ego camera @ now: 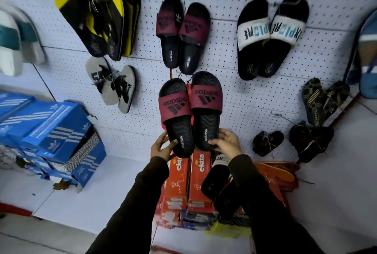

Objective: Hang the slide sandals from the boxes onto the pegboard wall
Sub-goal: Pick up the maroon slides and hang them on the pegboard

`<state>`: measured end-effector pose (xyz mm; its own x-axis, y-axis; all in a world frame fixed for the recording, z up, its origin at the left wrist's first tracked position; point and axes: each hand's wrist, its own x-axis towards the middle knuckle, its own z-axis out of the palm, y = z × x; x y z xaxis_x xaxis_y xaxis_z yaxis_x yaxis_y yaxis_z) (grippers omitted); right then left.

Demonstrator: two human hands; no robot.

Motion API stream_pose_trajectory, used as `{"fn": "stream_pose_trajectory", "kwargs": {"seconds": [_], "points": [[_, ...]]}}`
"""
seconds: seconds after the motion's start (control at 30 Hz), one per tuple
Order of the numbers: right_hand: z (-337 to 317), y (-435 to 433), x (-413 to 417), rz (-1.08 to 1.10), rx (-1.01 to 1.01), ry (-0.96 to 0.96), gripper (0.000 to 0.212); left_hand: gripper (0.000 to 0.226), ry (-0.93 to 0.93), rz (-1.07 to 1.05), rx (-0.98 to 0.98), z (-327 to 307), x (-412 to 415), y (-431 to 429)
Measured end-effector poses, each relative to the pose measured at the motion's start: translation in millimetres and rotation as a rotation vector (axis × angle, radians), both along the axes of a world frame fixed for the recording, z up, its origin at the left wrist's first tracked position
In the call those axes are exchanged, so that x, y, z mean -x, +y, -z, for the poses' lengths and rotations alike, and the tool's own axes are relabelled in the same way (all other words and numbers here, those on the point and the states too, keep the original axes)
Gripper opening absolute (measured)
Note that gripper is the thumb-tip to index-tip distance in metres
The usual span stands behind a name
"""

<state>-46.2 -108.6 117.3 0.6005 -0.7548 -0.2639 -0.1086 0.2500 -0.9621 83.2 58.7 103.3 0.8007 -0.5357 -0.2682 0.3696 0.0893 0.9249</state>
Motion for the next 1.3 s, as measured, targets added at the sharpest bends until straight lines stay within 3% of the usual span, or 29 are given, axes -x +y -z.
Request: {"fn": "stream_pose_trajectory", "kwargs": {"seconds": [0.37, 0.73, 0.93, 1.3], "points": [[-116.7, 0.1, -67.7, 0.108, 0.213, -0.253, 0.055, 0.055, -0.284, -0.024, 0.161, -121.9, -84.3, -16.9], [-206.1, -23.4, -135.0, 0.148, 0.221, -0.346, 0.054, 0.054, -0.343, -0.012, 0.251, -221.9, -158.2, -51.0], [-184.9, -28.3, -145.8, 0.156, 0.200, -0.231, 0.052, 0.053, -0.296, 0.044, 0.265, -211.5, -177.9, -60.9], [-158.0, -34.6, -165.1, 0.169, 0.183, -0.215, 0.057, 0.055, -0.216, 0.024, 0.206, -177.5, -205.6, -72.8]]}}
